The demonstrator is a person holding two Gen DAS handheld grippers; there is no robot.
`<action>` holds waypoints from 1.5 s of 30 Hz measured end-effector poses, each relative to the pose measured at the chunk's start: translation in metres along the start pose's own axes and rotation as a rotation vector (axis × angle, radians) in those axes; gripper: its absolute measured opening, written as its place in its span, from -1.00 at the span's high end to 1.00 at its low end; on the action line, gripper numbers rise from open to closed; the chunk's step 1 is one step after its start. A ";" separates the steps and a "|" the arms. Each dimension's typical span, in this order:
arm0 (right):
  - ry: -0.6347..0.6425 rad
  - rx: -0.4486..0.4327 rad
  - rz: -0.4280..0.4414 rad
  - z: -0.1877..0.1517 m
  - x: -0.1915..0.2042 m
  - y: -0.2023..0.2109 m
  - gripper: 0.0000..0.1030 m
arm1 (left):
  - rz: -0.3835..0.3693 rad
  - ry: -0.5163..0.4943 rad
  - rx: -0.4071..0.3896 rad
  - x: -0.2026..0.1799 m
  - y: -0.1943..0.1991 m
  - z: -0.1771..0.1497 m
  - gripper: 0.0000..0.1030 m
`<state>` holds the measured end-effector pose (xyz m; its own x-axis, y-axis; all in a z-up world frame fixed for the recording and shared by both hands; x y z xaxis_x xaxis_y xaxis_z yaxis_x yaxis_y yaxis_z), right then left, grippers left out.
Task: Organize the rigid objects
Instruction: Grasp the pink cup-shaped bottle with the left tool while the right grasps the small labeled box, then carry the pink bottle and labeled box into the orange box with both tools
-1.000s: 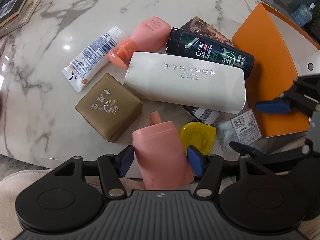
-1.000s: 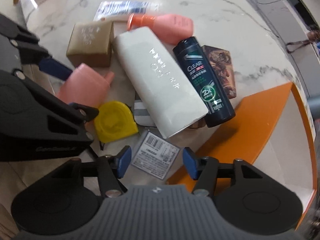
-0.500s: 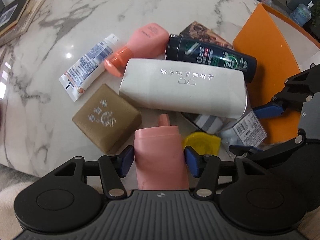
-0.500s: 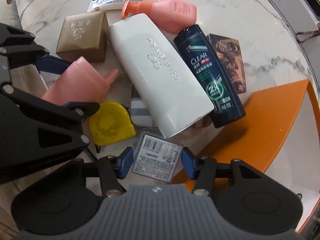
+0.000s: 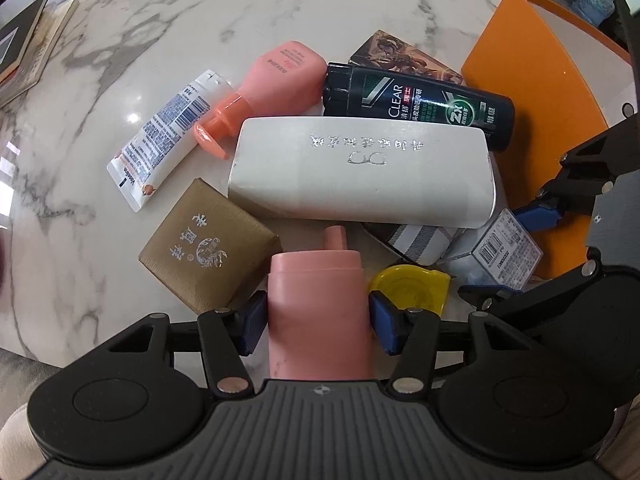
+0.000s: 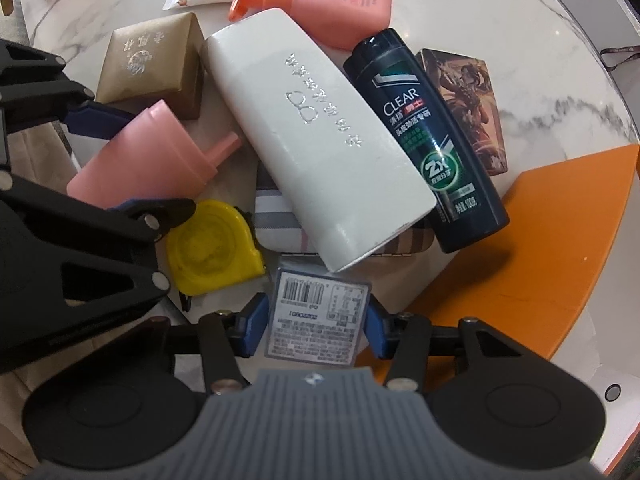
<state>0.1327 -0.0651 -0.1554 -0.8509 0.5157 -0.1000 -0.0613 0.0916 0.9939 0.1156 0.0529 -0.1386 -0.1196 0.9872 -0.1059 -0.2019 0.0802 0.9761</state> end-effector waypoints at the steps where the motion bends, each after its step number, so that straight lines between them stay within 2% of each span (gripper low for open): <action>1: 0.003 -0.003 -0.002 0.000 0.001 0.000 0.03 | -0.002 0.001 -0.003 0.000 0.000 0.001 -0.20; 6: 0.018 -0.039 -0.021 -0.014 0.010 0.003 0.04 | -0.004 0.004 -0.057 0.001 0.011 -0.001 -0.19; 13: 0.027 -0.111 -0.040 -0.021 0.013 0.030 0.06 | -0.027 0.006 -0.162 -0.005 0.043 0.002 -0.19; 17: 0.016 -0.171 -0.063 -0.021 0.009 0.058 0.07 | -0.059 0.023 -0.229 -0.011 0.069 0.014 -0.19; 25: -0.057 -0.322 -0.163 -0.029 -0.026 0.121 0.08 | -0.168 0.076 -0.315 -0.032 0.109 0.044 -0.19; 30: -0.117 -0.373 -0.263 -0.043 -0.062 0.156 0.08 | -0.230 0.047 -0.363 -0.064 0.133 0.068 -0.19; 34: -0.182 -0.355 -0.319 -0.065 -0.099 0.163 0.08 | -0.278 0.014 -0.346 -0.099 0.136 0.085 -0.19; 39: -0.259 -0.285 -0.350 -0.098 -0.135 0.141 0.08 | -0.350 -0.026 -0.271 -0.152 0.122 0.098 -0.19; 45: -0.333 -0.230 -0.316 -0.128 -0.163 0.100 0.08 | -0.341 -0.069 -0.181 -0.200 0.083 0.105 -0.19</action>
<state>0.1986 -0.2493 -0.0333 -0.5622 0.7400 -0.3692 -0.4333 0.1166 0.8937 0.2252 -0.1235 -0.0162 0.0482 0.9157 -0.3990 -0.3877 0.3852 0.8374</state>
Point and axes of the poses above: each gripper's, at about its wrist camera, not at the fingertips, and y roughly against the way its jaws point, x to its left, z to its top, the point moved 6 cm from there along -y, roughly the way its jaws point, and after that the axes turned 14 degrees about y, right-handed, at the moved point
